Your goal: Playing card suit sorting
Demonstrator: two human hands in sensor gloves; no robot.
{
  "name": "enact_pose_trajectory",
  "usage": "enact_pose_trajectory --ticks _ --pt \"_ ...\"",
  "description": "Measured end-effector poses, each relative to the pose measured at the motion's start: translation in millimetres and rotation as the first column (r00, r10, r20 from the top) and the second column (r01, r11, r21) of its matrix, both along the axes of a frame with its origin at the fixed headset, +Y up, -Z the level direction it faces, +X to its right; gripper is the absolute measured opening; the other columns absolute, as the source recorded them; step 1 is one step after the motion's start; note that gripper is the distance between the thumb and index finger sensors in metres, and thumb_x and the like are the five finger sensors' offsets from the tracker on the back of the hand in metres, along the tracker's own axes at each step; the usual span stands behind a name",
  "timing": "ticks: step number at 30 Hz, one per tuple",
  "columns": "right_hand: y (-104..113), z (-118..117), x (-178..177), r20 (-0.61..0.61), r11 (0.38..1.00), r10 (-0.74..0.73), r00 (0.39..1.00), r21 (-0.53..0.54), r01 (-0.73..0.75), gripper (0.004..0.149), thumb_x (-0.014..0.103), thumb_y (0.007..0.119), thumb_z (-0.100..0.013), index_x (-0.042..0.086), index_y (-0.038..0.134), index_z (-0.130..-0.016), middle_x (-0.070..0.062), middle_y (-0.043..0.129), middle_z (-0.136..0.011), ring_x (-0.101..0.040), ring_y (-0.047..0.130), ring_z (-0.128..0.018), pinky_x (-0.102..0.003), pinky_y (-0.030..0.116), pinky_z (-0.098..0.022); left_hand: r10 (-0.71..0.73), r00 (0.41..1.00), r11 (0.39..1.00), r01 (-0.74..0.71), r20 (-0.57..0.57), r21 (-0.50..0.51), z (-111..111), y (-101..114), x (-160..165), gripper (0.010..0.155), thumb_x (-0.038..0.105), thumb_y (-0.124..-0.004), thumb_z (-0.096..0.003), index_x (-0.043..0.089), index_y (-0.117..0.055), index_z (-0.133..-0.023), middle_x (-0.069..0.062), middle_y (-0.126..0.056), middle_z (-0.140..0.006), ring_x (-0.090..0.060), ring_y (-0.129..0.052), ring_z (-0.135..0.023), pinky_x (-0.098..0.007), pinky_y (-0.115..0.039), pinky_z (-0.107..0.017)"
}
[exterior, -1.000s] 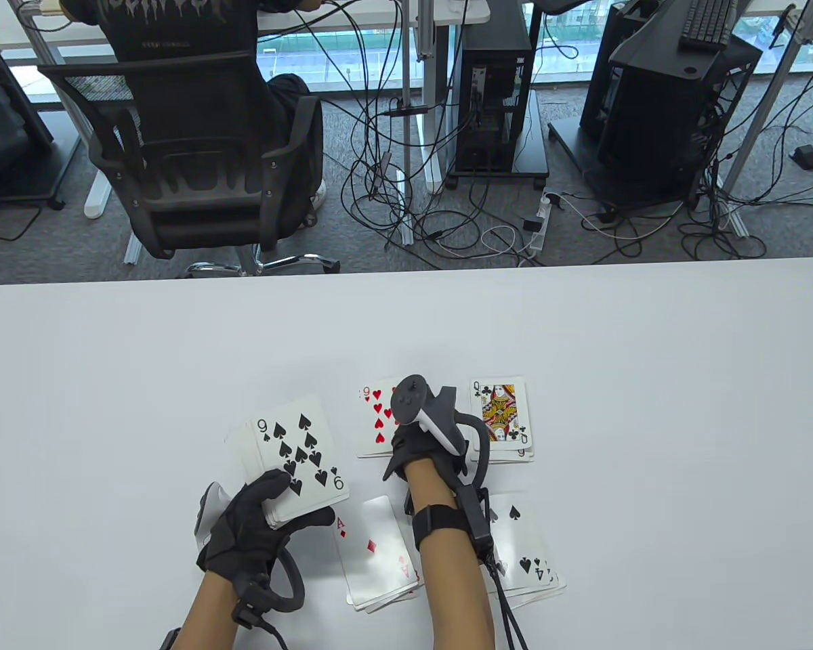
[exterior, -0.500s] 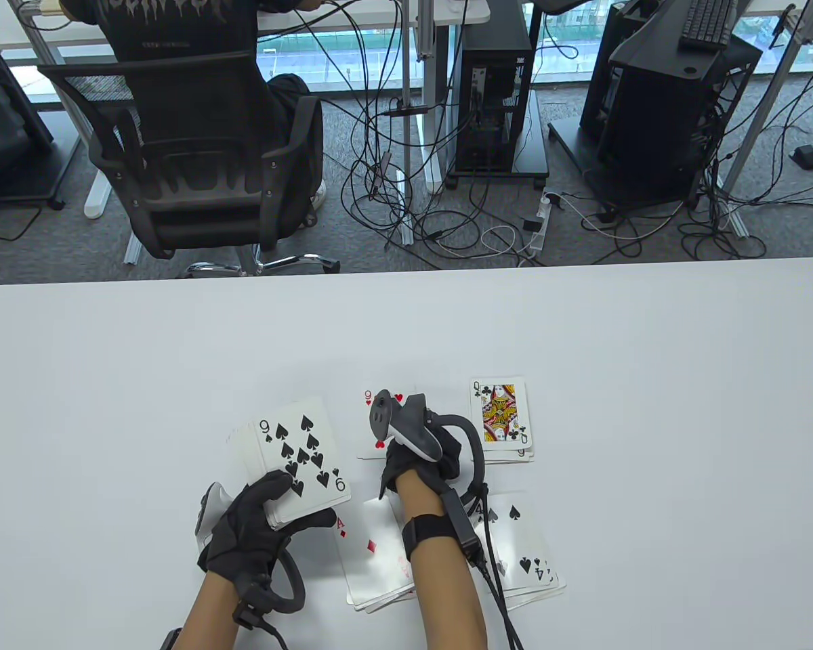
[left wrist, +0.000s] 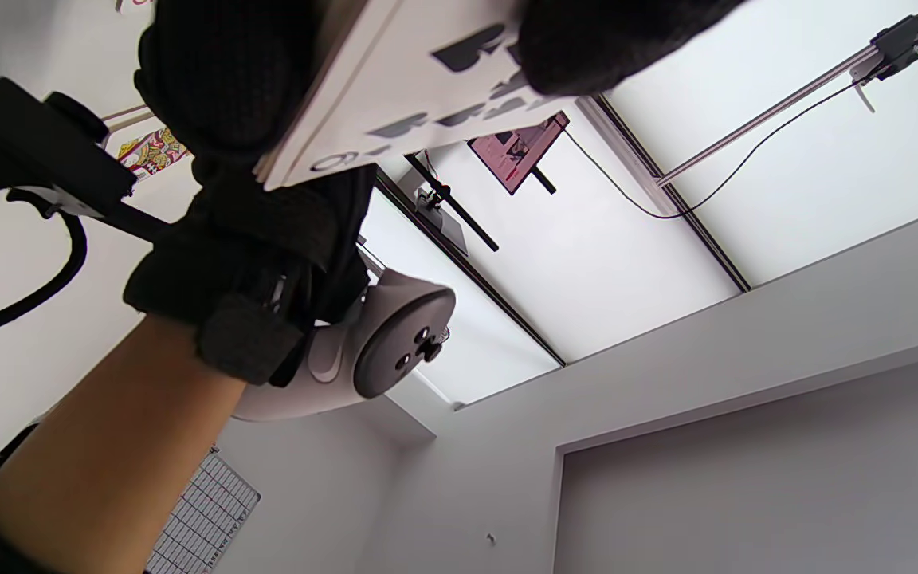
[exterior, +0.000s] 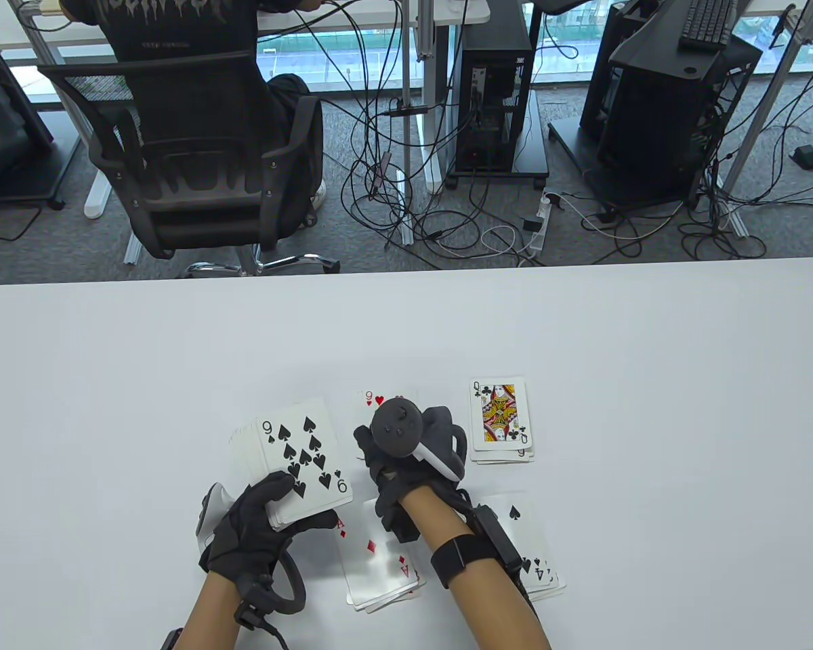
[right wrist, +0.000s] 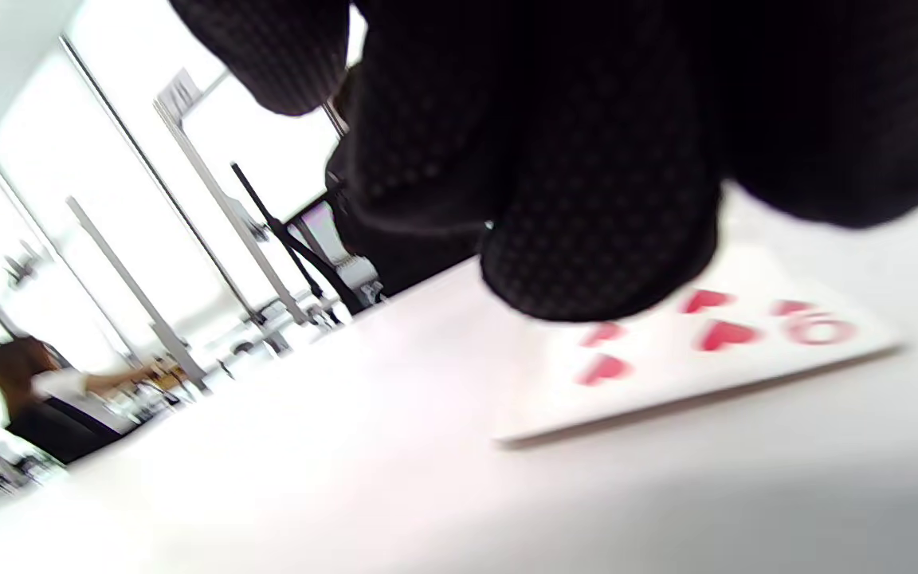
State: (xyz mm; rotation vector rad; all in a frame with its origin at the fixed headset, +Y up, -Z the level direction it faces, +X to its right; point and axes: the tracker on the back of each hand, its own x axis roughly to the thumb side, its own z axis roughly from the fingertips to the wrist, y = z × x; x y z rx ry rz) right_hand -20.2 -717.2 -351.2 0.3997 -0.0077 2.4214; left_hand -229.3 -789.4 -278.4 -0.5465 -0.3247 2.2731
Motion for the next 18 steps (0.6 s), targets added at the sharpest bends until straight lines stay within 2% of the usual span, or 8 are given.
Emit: enact_pose_trajectory --ticks 4,6,10,13,16,18 --pt "9.5 18.9 3.3 -0.04 0.976 -0.203 0.978 0.07 0.205 0.054 0.031 0.061 -0.058 -0.019 0.072 -0.076 -0.012 0.093 -0.039 -0.032 0.098 -0.029 -0.049 0.086 -0.023 -0.006 1.0 1.0 0.006 0.002 -0.004 0.0 -1.4 0.5 0.057 0.043 -0.067 -0.0642 0.035 -0.034 -0.11 -0.001 -0.048 -0.117 -0.035 -0.069 -0.103 -0.047 -0.08 -0.06" --pt "12.7 27.0 3.0 -0.077 0.967 -0.239 0.968 0.071 0.244 0.056 0.032 0.06 -0.058 -0.02 0.071 -0.077 -0.014 0.093 -0.041 -0.034 0.097 -0.031 -0.05 0.085 -0.024 -0.011 1.0 1.0 0.011 0.006 -0.008 0.1 -2.5 1.5 0.057 0.043 -0.067 -0.0641 0.035 -0.033 -0.11 -0.001 -0.048 -0.117 -0.035 -0.069 -0.103 -0.047 -0.08 -0.06" --pt "15.8 45.2 -4.2 -0.18 0.983 -0.167 0.969 0.046 0.178 0.072 0.043 0.064 -0.057 -0.023 0.061 -0.085 -0.022 0.089 -0.053 -0.042 0.093 -0.043 -0.057 0.081 -0.032 -0.023 1.0 1.0 0.023 0.017 -0.01 0.3 -3.9 3.8 0.057 0.043 -0.067 -0.0642 0.035 -0.034 -0.11 -0.001 -0.048 -0.117 -0.035 -0.069 -0.103 -0.047 -0.08 -0.06" --pt "15.6 56.1 -11.0 -0.221 0.993 -0.066 0.973 0.085 0.087 0.081 0.048 0.069 -0.054 -0.023 0.051 -0.09 -0.026 0.082 -0.063 -0.048 0.087 -0.053 -0.061 0.077 -0.038 -0.03 0.999 1.0 0.03 0.026 -0.009 1.0 -4.3 5.4 0.057 0.043 -0.067 -0.064 0.035 -0.034 -0.11 -0.001 -0.048 -0.116 -0.035 -0.069 -0.103 -0.047 -0.08 -0.06" --pt "14.7 61.2 -13.0 -0.209 0.987 -0.001 0.978 0.155 0.034 0.082 0.047 0.073 -0.051 -0.021 0.048 -0.09 -0.024 0.079 -0.065 -0.048 0.085 -0.056 -0.061 0.076 -0.041 -0.015 0.999 1.0 0.015 0.033 -0.003 1.4 -3.5 6.0 0.057 0.043 -0.067 -0.064 0.035 -0.034 -0.11 -0.001 -0.048 -0.116 -0.035 -0.069 -0.103 -0.047 -0.08 -0.06" --pt "14.3 61.9 -11.8 -0.189 0.984 -0.029 0.982 0.17 0.061 0.081 0.046 0.075 -0.05 -0.021 0.05 -0.088 -0.022 0.08 -0.063 -0.045 0.086 -0.055 -0.059 0.077 -0.04 -0.03 0.999 1.0 0.029 0.035 0.005 1.2 -3.5 6.0 0.057 0.043 -0.067 -0.064 0.035 -0.034 -0.11 -0.001 -0.048 -0.116 -0.035 -0.069 -0.103 -0.047 -0.08 -0.06"
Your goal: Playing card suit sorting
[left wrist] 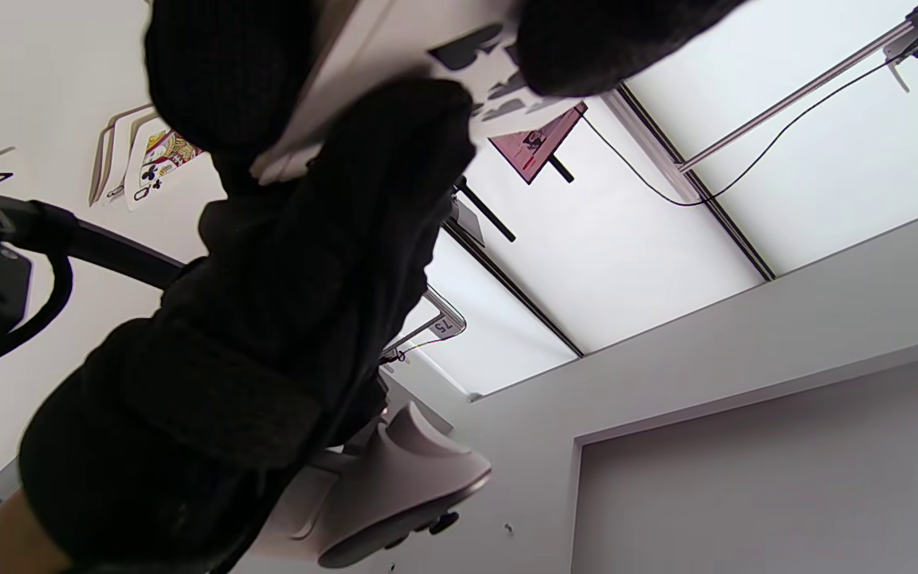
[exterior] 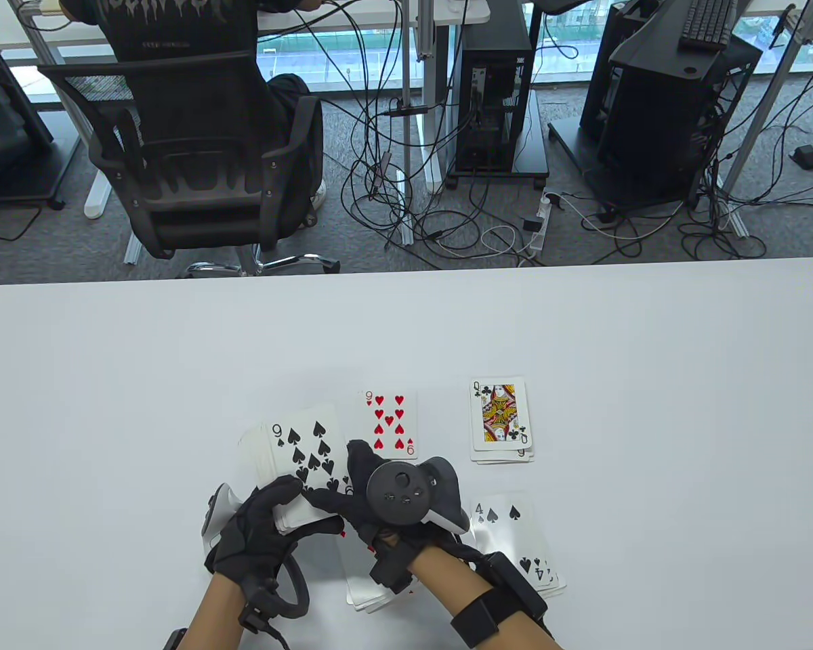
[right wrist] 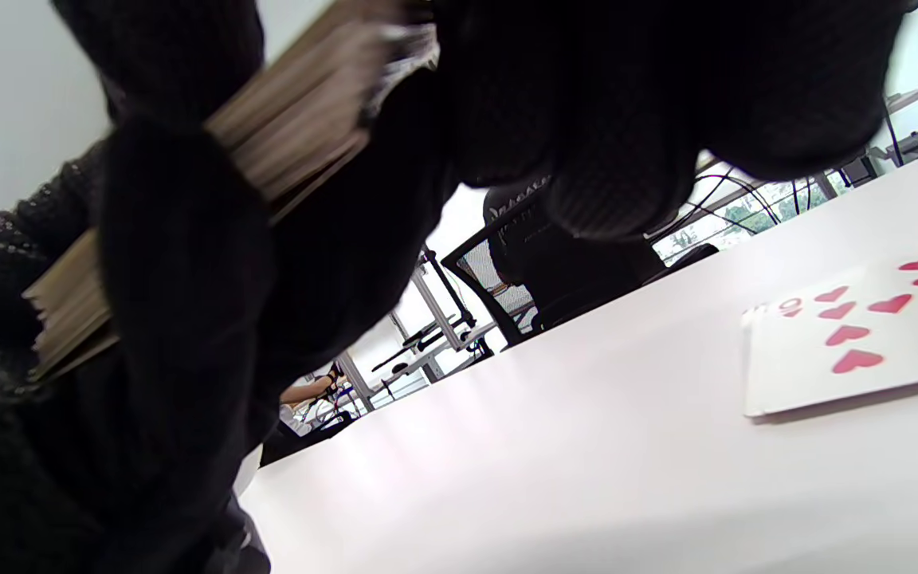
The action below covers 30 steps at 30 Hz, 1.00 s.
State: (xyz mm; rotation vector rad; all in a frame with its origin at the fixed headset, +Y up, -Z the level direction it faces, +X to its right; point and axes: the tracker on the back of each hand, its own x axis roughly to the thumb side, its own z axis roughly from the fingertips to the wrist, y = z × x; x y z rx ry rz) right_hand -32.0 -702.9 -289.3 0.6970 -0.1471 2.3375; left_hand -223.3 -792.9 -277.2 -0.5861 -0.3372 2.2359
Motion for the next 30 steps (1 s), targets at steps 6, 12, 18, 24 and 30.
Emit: enact_pose_trajectory --ticks 6,12,18,24,30 --pt "0.8 0.8 7.5 0.046 0.996 -0.083 0.995 0.041 0.082 0.065 0.038 0.076 -0.05 -0.017 0.062 -0.082 -0.017 0.087 -0.054 -0.039 0.092 -0.046 -0.054 0.082 -0.034 0.01 1.0 1.0 -0.01 0.023 0.018 0.3 0.3 2.1 0.057 0.043 -0.067 -0.0638 0.035 -0.035 -0.11 -0.001 -0.049 -0.116 -0.034 -0.071 -0.102 -0.047 -0.079 -0.06" --pt "4.0 -1.9 18.6 0.065 0.99 -0.139 0.988 0.029 0.137 0.05 0.029 0.075 -0.05 -0.014 0.072 -0.073 -0.013 0.093 -0.043 -0.034 0.097 -0.036 -0.05 0.086 -0.028 0.004 0.999 1.0 -0.005 0.045 0.03 0.1 -1.1 2.7 0.057 0.043 -0.068 -0.0635 0.035 -0.036 -0.11 -0.001 -0.05 -0.116 -0.034 -0.072 -0.102 -0.048 -0.08 -0.06" --pt "5.6 -5.4 27.4 0.065 0.983 -0.184 0.981 -0.004 0.185 0.04 0.023 0.071 -0.052 -0.013 0.076 -0.07 -0.011 0.094 -0.039 -0.032 0.099 -0.032 -0.049 0.087 -0.025 0.015 0.998 0.999 -0.017 0.058 0.031 0.4 -1.8 5.9 0.057 0.043 -0.068 -0.0636 0.035 -0.036 -0.11 -0.001 -0.05 -0.116 -0.034 -0.072 -0.102 -0.047 -0.08 -0.06" --pt "11.3 -8.4 36.5 0.074 0.979 -0.198 0.978 -0.036 0.201 0.039 0.021 0.07 -0.053 -0.013 0.078 -0.069 -0.011 0.095 -0.038 -0.032 0.099 -0.031 -0.049 0.087 -0.025 0.017 0.997 0.999 -0.02 0.075 0.036 0.6 -2.1 8.5 0.057 0.043 -0.068 -0.0636 0.035 -0.036 -0.11 -0.001 -0.051 -0.116 -0.035 -0.071 -0.102 -0.047 -0.08 -0.059" --pt "17.0 -11.5 56.8 0.12 0.97 -0.23 0.966 -0.053 0.238 0.038 0.02 0.069 -0.053 -0.014 0.078 -0.069 -0.01 0.095 -0.037 -0.03 0.099 -0.03 -0.048 0.087 -0.024 0.037 0.997 0.999 -0.04 0.075 0.035 0.7 -1.6 10.6 0.056 0.042 -0.068 -0.0636 0.035 -0.036 -0.11 -0.001 -0.051 -0.116 -0.035 -0.071 -0.102 -0.047 -0.08 -0.059"
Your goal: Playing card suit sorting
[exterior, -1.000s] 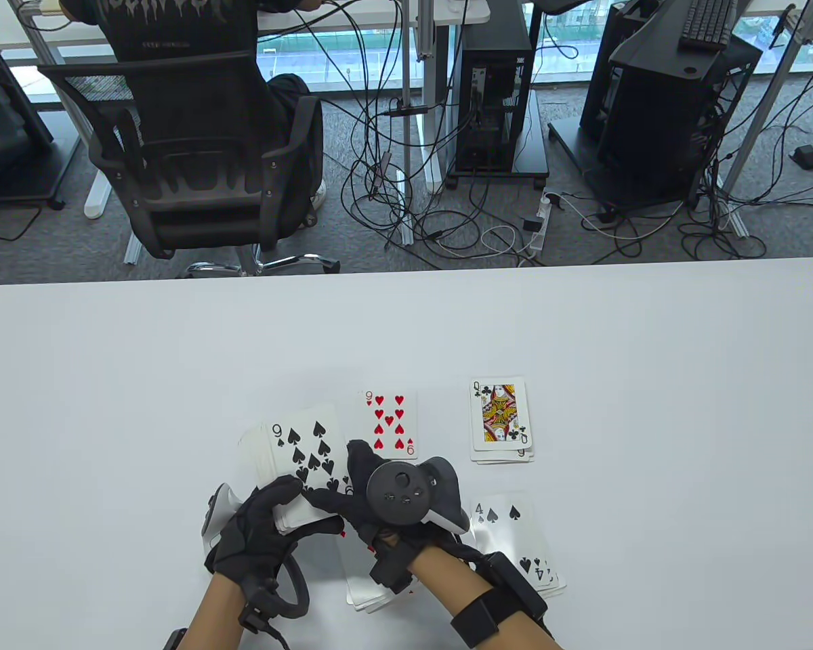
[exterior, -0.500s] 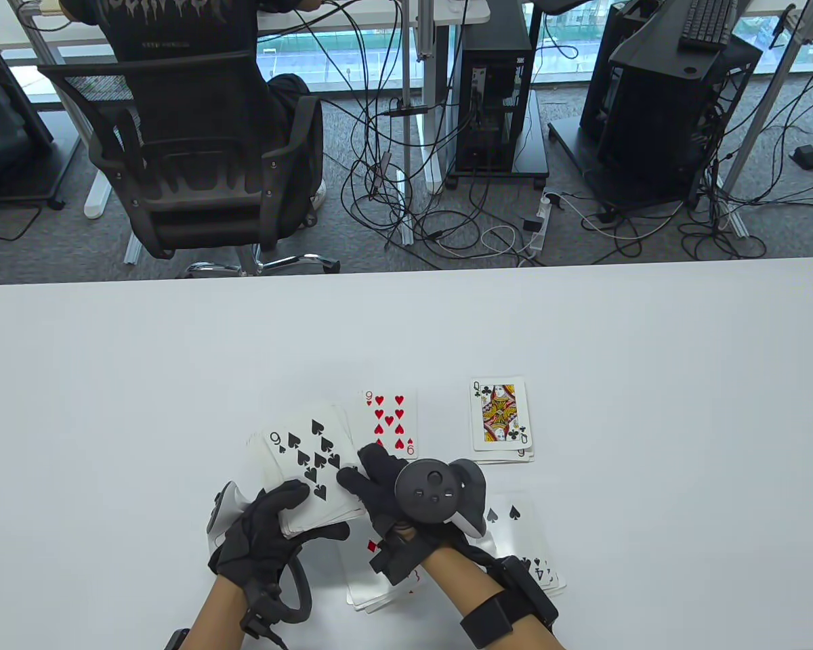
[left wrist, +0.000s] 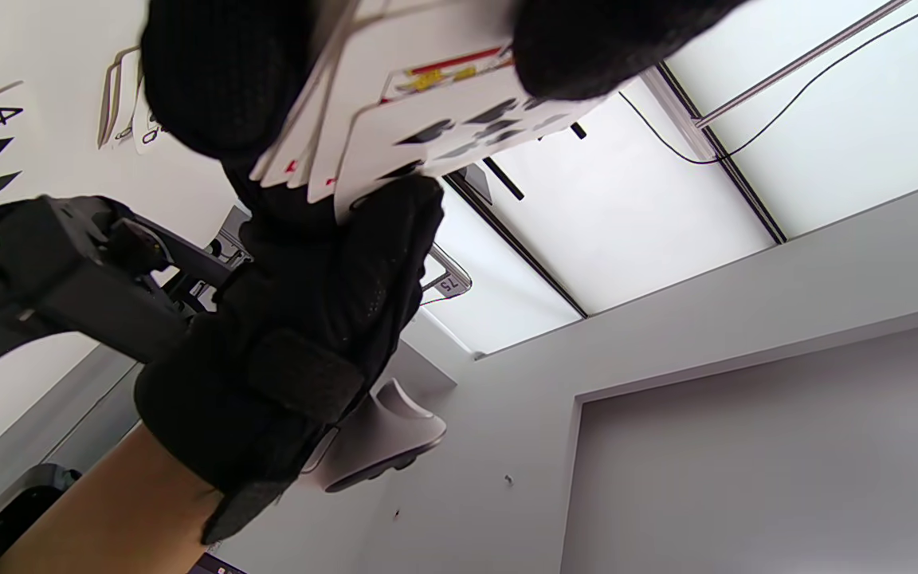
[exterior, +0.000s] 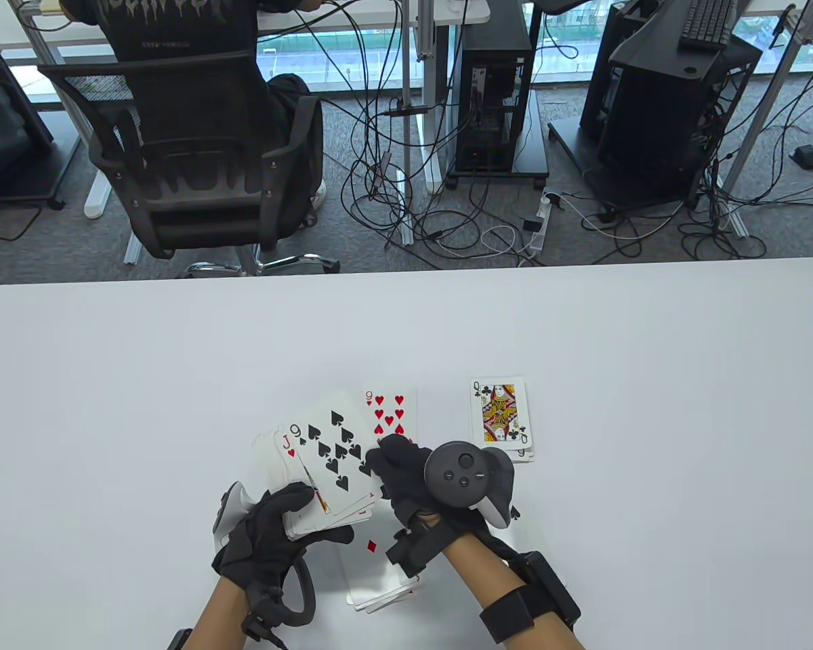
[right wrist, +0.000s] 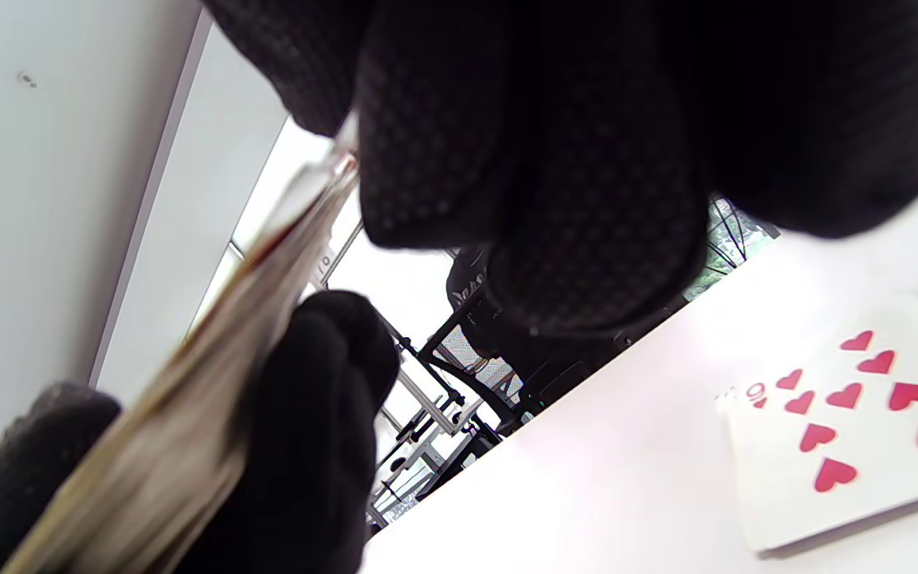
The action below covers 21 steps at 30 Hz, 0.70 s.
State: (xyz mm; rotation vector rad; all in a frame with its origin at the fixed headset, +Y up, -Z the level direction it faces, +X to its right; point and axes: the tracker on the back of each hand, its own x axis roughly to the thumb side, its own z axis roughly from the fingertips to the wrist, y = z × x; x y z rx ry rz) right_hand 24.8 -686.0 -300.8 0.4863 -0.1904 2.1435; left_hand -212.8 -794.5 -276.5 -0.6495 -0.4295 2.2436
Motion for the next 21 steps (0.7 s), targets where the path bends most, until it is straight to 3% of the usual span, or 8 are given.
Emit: enact_pose_trajectory --ticks 7,13,16,21 --pt "-2.2 8.2 53.7 0.081 0.997 -0.024 0.996 -0.075 0.031 0.039 0.02 0.069 -0.053 -0.014 0.078 -0.069 -0.008 0.094 -0.034 -0.028 0.099 -0.026 -0.046 0.088 -0.021 0.0 1.0 1.0 0.0 -0.005 -0.012 0.0 -1.7 1.7 0.057 0.043 -0.068 -0.0636 0.035 -0.036 -0.11 -0.001 -0.051 -0.116 -0.035 -0.072 -0.102 -0.047 -0.08 -0.059" --pt "-22.5 26.3 109.8 0.179 0.975 0.022 0.984 -0.221 0.018 0.039 0.019 0.069 -0.053 -0.016 0.078 -0.069 -0.008 0.094 -0.032 -0.028 0.099 -0.024 -0.046 0.088 -0.02 -0.005 1.0 1.0 0.005 -0.007 -0.021 0.3 -3.2 1.9 0.056 0.043 -0.068 -0.0636 0.035 -0.036 -0.11 -0.001 -0.051 -0.116 -0.034 -0.071 -0.102 -0.047 -0.08 -0.059" --pt "-37.2 37.4 131.9 0.226 0.947 0.104 0.969 -0.32 -0.027 0.039 0.019 0.07 -0.053 -0.017 0.078 -0.068 -0.008 0.094 -0.031 -0.027 0.099 -0.023 -0.046 0.088 -0.019 -0.01 1.0 1.0 0.01 -0.01 -0.025 0.7 -3.1 1.7 0.057 0.043 -0.068 -0.0636 0.035 -0.036 -0.11 -0.001 -0.051 -0.116 -0.035 -0.071 -0.102 -0.047 -0.08 -0.059" --pt "-56.1 51.4 147.4 0.223 0.86 0.383 0.896 -0.442 -0.257 0.04 0.019 0.07 -0.053 -0.017 0.078 -0.067 -0.006 0.094 -0.028 -0.025 0.099 -0.019 -0.044 0.088 -0.016 -0.018 1.0 0.999 0.018 -0.013 -0.03 1.6 -2.2 1.4 0.056 0.043 -0.068 -0.0637 0.035 -0.036 -0.11 -0.001 -0.051 -0.116 -0.034 -0.071 -0.102 -0.047 -0.08 -0.059"
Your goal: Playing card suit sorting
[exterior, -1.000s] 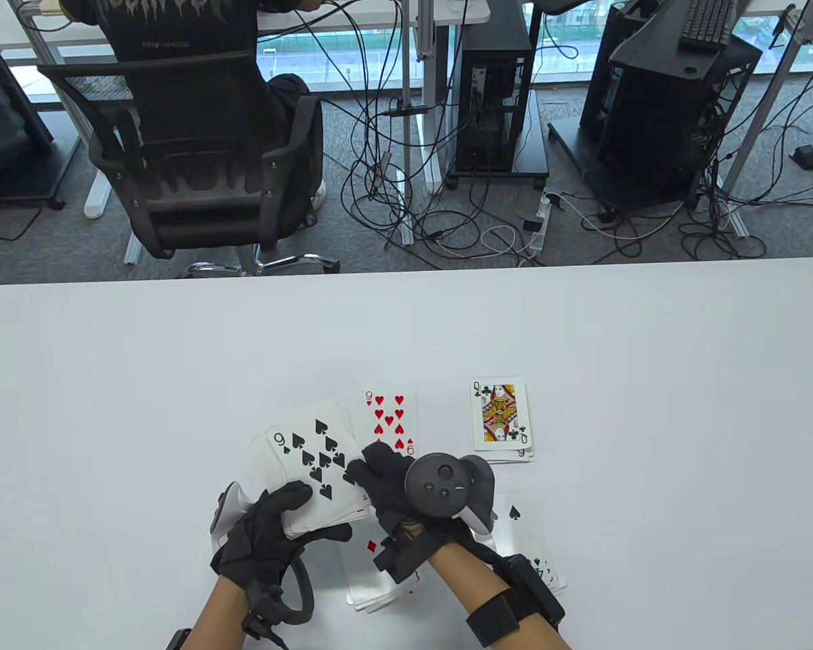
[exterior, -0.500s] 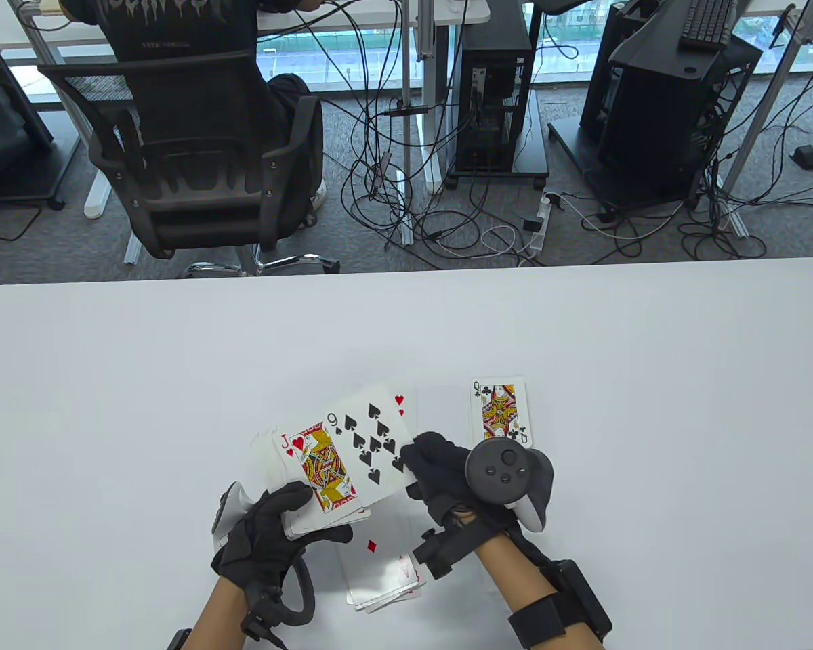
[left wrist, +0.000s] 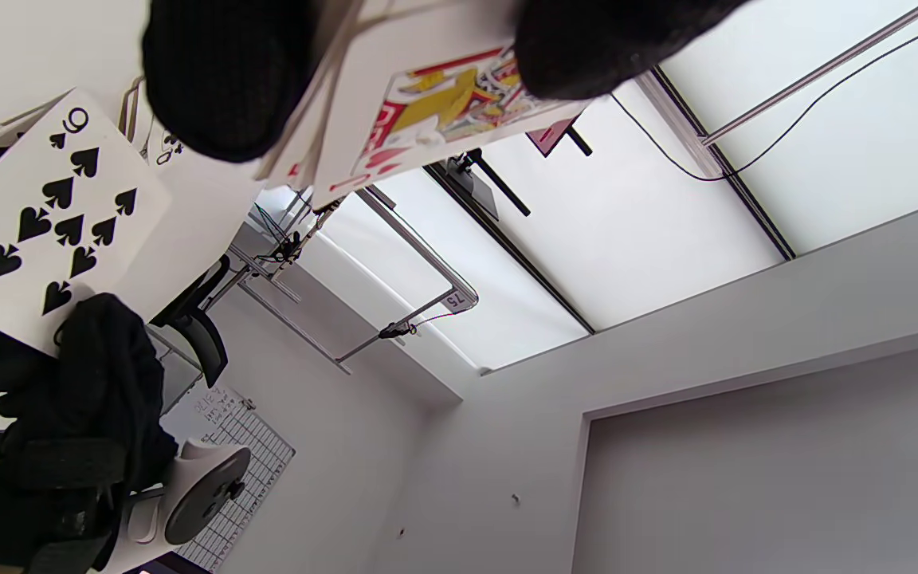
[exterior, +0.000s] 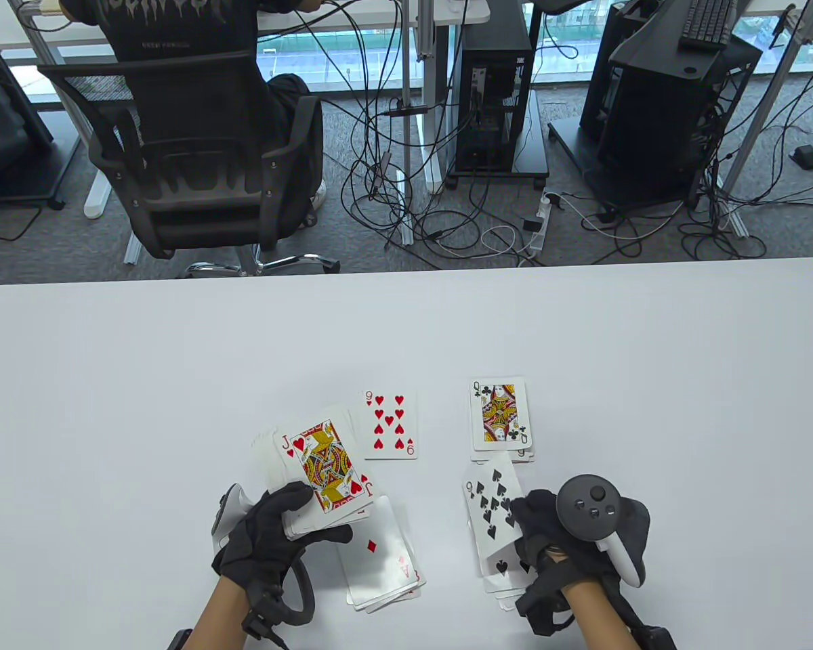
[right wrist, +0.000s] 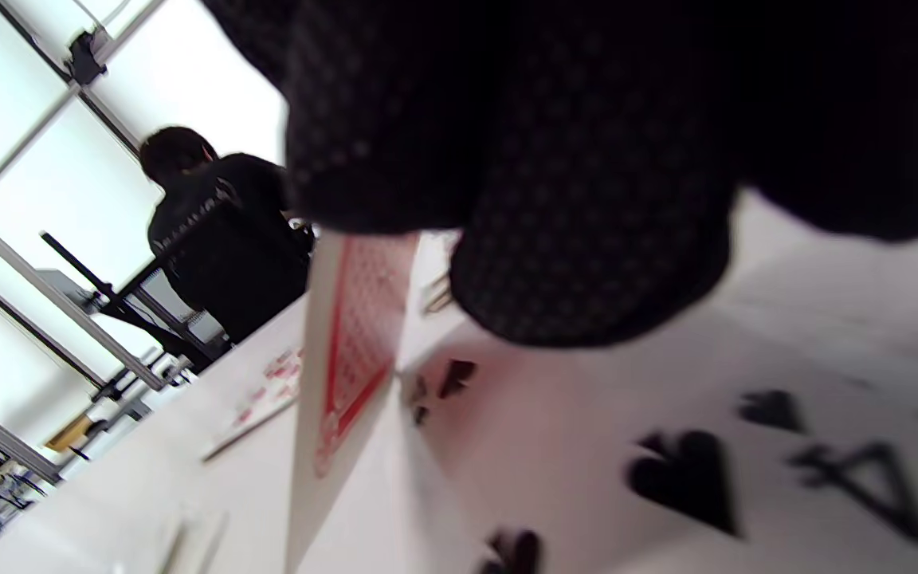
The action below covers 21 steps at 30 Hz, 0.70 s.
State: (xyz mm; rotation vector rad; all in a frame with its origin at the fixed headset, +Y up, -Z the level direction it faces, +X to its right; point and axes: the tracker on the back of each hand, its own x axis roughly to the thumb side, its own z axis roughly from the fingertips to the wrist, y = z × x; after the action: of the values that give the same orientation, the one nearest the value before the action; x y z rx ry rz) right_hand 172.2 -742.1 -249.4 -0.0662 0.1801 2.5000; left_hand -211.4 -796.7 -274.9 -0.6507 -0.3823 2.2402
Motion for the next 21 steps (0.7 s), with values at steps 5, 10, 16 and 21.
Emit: enact_pose_trajectory --ticks 5,10,16,21 --pt "-14.0 3.4 -3.2 -0.041 0.969 0.233 0.972 -0.077 -0.235 0.041 0.02 0.07 -0.053 -0.018 0.078 -0.067 -0.006 0.094 -0.028 -0.025 0.099 -0.019 -0.044 0.088 -0.015 -0.004 1.0 1.0 0.004 -0.004 -0.005 0.5 0.1 -0.3 0.056 0.043 -0.068 -0.0636 0.035 -0.036 -0.11 -0.001 -0.051 -0.116 -0.035 -0.071 -0.102 -0.047 -0.08 -0.059" --pt "-28.1 4.8 -11.1 -0.108 0.902 0.403 0.909 -0.12 -0.414 0.042 0.021 0.07 -0.053 -0.018 0.078 -0.066 -0.006 0.093 -0.027 -0.025 0.098 -0.018 -0.045 0.087 -0.016 -0.005 1.0 1.0 0.005 -0.008 -0.006 0.6 0.4 -0.6 0.056 0.043 -0.068 -0.0637 0.035 -0.036 -0.11 -0.001 -0.051 -0.116 -0.035 -0.071 -0.102 -0.047 -0.08 -0.059" --pt "-29.0 5.5 -17.9 -0.164 0.851 0.488 0.857 -0.129 -0.509 0.047 0.025 0.07 -0.054 -0.019 0.076 -0.067 -0.007 0.093 -0.029 -0.025 0.098 -0.019 -0.046 0.086 -0.018 -0.008 1.0 1.0 0.008 -0.012 -0.015 1.2 0.6 -0.8 0.057 0.043 -0.068 -0.0636 0.035 -0.036 -0.11 -0.001 -0.051 -0.116 -0.035 -0.071 -0.102 -0.047 -0.08 -0.059" --pt "-28.0 5.5 -23.9 -0.197 0.804 0.554 0.809 -0.125 -0.581 0.048 0.026 0.069 -0.055 -0.019 0.076 -0.068 -0.01 0.094 -0.03 -0.028 0.098 -0.022 -0.048 0.086 -0.019 -0.005 1.0 1.0 0.005 -0.012 -0.009 1.2 2.0 -1.0 0.056 0.043 -0.067 -0.0637 0.035 -0.036 -0.11 -0.001 -0.051 -0.116 -0.034 -0.071 -0.102 -0.047 -0.08 -0.059"
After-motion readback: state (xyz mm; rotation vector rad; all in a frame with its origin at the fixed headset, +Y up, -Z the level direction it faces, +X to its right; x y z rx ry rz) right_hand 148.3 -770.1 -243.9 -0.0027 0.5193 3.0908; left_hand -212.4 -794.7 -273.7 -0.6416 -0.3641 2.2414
